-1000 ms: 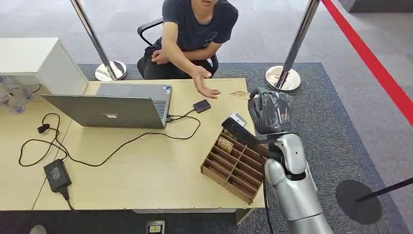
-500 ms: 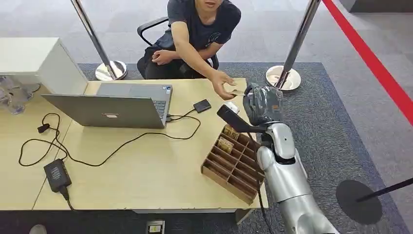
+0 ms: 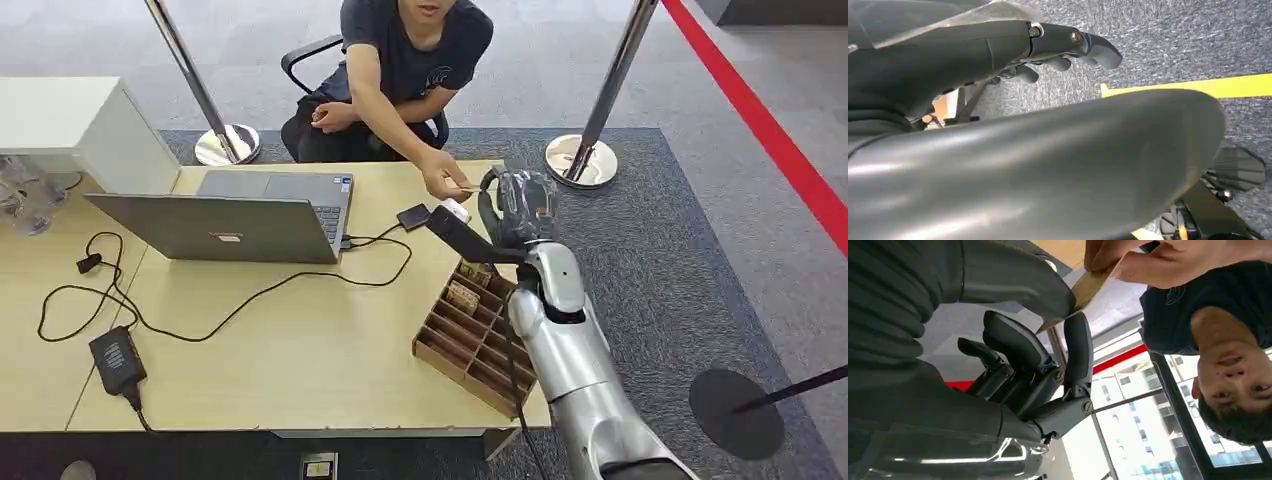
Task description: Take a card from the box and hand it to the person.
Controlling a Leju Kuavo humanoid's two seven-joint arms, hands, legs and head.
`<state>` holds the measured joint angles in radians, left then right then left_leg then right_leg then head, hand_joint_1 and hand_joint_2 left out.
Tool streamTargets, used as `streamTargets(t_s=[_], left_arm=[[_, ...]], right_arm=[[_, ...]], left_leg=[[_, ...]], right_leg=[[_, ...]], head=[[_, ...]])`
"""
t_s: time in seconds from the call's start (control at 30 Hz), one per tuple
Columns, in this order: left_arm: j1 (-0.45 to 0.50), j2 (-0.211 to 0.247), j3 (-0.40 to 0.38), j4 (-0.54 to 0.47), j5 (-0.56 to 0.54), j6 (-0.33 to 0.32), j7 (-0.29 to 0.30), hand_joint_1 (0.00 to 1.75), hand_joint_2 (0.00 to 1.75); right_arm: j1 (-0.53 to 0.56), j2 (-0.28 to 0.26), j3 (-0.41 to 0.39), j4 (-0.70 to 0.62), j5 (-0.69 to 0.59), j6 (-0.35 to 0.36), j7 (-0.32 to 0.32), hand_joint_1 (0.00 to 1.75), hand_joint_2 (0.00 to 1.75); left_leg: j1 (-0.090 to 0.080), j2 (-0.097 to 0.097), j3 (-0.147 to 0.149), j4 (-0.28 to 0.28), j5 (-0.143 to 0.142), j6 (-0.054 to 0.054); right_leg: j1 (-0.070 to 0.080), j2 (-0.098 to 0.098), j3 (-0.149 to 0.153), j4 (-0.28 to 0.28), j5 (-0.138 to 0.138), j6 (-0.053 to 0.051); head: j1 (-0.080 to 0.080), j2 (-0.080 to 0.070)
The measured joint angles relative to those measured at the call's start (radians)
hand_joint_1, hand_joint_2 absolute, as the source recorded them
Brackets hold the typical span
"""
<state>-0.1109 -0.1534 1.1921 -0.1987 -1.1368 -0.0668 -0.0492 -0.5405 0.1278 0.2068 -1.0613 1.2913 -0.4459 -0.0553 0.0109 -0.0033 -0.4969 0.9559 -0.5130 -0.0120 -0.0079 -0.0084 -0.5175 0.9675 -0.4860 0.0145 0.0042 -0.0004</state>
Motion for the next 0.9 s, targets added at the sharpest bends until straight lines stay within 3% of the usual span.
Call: streamTargets(t_s=[0.2, 0.23, 0.27, 0.53, 0.57, 0.9], left_arm=[[0.002, 0.0, 0.006, 0.0, 0.013, 0.008, -0.01, 0.0, 0.0], [0.003, 0.0, 0.006, 0.0, 0.012, 0.008, -0.007, 0.0, 0.0], [0.004, 0.0, 0.006, 0.0, 0.012, 0.008, -0.005, 0.0, 0.0], [0.006, 0.0, 0.006, 0.0, 0.008, 0.004, -0.005, 0.0, 0.0], [0.006, 0.0, 0.006, 0.0, 0.007, 0.004, -0.005, 0.0, 0.0], [0.006, 0.001, 0.006, 0.0, -0.002, 0.003, -0.004, 0.0, 0.0]], right_arm=[[-0.001, 0.01, 0.0, 0.019, -0.013, 0.0, -0.018, 1.75, 1.75], [-0.001, 0.011, 0.0, 0.02, -0.015, 0.0, -0.018, 1.27, 1.75], [-0.001, 0.011, 0.0, 0.022, -0.018, 0.0, -0.018, 0.03, 1.75], [0.011, 0.01, 0.0, 0.004, -0.026, -0.001, -0.021, 0.0, 1.75], [0.016, 0.009, 0.0, -0.002, -0.028, -0.001, -0.023, 0.0, 0.0], [0.077, 0.0, 0.0, -0.121, -0.041, -0.005, -0.044, 0.0, 0.0]], left_leg=[[0.0, 0.0, 0.0, 0.0, 0.0, 0.0], [0.0, 0.0, 0.0, 0.0, 0.0, 0.0], [0.0, 0.0, 0.0, 0.0, 0.0, 0.0], [0.0, 0.0, 0.0, 0.0, 0.0, 0.0], [0.0, 0.0, 0.0, 0.0, 0.0, 0.0], [0.0, 0.0, 0.0, 0.0, 0.0, 0.0]], right_leg=[[0.0, 0.0, 0.0, 0.0, 0.0, 0.0], [0.0, 0.0, 0.0, 0.0, 0.0, 0.0], [0.0, 0.0, 0.0, 0.0, 0.0, 0.0], [0.0, 0.0, 0.0, 0.0, 0.0, 0.0], [0.0, 0.0, 0.0, 0.0, 0.0, 0.0], [0.0, 0.0, -0.001, 0.0, 0.0, 0.0]], head=[[0.0, 0.0], [0.0, 0.0], [0.0, 0.0], [0.0, 0.0], [0.0, 0.0], [0.0, 0.0]])
